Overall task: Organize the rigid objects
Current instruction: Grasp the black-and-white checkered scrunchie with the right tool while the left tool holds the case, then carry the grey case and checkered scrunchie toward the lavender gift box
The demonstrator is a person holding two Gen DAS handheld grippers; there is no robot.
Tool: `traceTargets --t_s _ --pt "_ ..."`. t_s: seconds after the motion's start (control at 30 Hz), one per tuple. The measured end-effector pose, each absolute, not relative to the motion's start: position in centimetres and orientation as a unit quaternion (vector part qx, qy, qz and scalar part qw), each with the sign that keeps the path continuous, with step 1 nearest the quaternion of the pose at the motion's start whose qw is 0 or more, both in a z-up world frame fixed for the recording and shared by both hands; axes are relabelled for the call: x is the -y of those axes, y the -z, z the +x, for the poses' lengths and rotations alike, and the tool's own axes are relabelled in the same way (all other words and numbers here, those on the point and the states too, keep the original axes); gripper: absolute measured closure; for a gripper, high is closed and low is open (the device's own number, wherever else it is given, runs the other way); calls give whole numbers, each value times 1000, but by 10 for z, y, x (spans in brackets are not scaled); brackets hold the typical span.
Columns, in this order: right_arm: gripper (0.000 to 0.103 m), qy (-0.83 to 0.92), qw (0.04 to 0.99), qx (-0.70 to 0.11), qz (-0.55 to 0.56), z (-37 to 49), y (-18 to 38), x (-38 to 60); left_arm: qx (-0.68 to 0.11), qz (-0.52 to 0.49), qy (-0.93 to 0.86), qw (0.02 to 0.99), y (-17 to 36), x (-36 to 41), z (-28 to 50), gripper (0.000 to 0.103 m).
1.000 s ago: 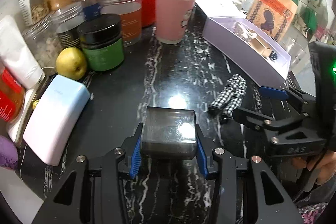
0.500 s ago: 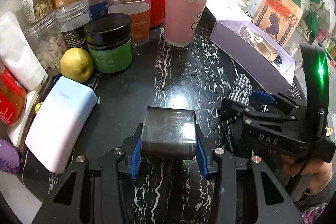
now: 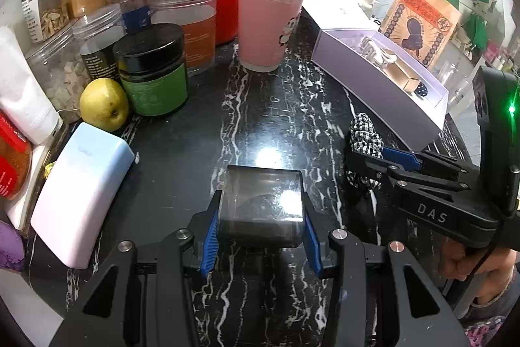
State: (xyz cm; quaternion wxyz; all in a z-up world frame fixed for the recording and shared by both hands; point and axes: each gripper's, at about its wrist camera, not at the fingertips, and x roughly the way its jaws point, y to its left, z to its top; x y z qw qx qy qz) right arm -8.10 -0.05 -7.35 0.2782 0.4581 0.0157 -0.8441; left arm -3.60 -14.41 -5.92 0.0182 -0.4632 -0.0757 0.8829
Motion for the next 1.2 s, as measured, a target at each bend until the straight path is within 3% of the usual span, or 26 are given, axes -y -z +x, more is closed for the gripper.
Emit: traceTargets --t_s 1.2 --pt "64 871 216 36 440 -25 38 -115 24 -439 -887 137 40 38 -45 60"
